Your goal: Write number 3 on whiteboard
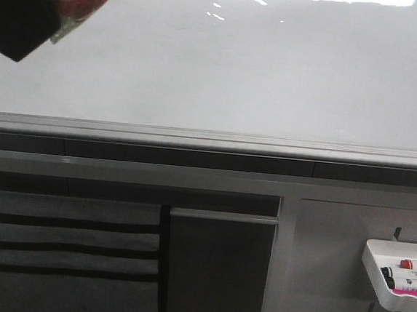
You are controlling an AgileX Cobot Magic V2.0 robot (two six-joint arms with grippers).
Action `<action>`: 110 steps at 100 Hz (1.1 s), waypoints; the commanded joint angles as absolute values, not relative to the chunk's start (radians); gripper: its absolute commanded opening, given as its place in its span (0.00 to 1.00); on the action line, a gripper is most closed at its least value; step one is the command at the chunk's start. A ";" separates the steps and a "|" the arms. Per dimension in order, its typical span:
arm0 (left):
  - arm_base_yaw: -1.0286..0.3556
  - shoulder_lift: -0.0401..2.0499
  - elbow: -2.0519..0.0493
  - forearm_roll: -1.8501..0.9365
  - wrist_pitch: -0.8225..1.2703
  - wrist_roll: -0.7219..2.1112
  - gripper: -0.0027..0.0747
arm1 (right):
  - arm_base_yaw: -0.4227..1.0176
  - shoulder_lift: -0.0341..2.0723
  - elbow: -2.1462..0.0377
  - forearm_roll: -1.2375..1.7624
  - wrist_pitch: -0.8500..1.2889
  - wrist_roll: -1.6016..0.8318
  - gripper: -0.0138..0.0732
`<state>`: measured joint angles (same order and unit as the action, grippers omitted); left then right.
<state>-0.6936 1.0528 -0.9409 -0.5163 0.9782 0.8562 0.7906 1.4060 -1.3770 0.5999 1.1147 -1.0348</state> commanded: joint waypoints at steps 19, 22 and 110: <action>-0.659 1.033 -0.976 -0.548 0.874 0.857 0.51 | 0.795 1.360 -1.411 0.534 1.061 -0.924 0.12; -0.650 1.031 -0.976 -0.548 0.854 0.857 0.56 | 0.793 1.358 -1.411 0.534 1.054 -0.911 0.12; -0.240 0.698 -0.727 -0.682 0.587 0.699 0.62 | 0.289 0.799 -0.741 0.594 0.453 -0.640 0.12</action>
